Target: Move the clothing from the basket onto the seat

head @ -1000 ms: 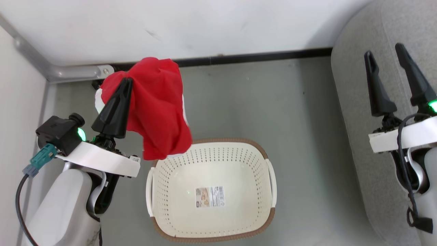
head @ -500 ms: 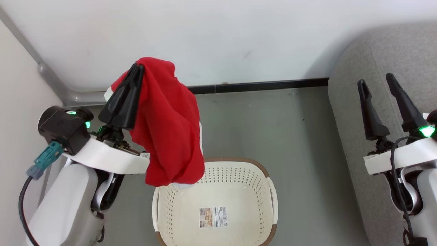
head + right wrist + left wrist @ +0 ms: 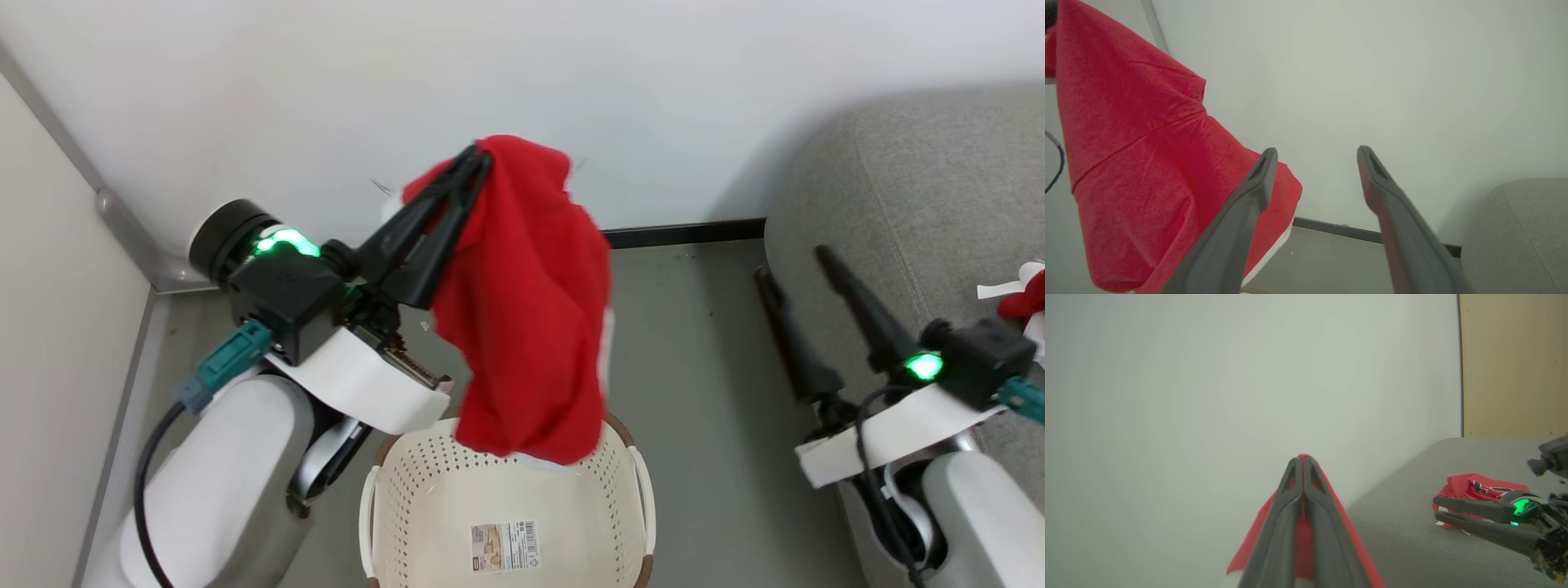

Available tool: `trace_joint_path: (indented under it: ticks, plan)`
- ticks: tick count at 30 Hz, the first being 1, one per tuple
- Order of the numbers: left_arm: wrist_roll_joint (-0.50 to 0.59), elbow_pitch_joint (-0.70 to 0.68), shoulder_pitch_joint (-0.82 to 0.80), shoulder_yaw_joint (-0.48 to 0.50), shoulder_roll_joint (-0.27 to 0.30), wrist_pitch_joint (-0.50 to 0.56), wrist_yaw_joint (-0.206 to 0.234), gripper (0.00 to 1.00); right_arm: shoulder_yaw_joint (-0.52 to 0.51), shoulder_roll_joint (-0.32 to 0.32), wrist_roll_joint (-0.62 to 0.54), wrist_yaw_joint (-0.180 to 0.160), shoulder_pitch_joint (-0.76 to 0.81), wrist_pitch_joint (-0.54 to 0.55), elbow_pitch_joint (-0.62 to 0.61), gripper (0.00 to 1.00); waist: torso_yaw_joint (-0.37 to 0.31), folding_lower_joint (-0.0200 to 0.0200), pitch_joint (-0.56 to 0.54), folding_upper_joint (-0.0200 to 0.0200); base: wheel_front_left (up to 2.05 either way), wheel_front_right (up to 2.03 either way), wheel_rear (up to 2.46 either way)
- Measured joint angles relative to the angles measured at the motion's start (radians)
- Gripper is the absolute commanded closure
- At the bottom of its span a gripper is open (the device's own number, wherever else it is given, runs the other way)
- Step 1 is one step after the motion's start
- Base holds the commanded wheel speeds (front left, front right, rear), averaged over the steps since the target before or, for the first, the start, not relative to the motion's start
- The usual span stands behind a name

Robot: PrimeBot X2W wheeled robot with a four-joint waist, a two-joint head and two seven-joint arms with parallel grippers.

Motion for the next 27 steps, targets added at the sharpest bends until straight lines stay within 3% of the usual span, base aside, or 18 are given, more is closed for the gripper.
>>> trace_joint_path:
  ticks: [11, 27]
  plan:
    - [0.036, -0.083, -0.099, -0.105, -0.020, 0.029, -0.030, 1.00, 0.217, -0.114, 0.027, 0.000, -0.011, 0.000, -0.043, 0.00, 0.002, 0.0000, -0.017, 0.0000, 0.00, 0.00, 0.00]
    - [0.061, -0.117, -0.144, -0.245, -0.022, 0.040, -0.045, 1.00, 0.429, -0.193, 0.070, 0.000, -0.106, 0.000, -0.092, 0.00, 0.024, 0.0000, -0.031, 0.0000, 0.00, 0.00, 0.00]
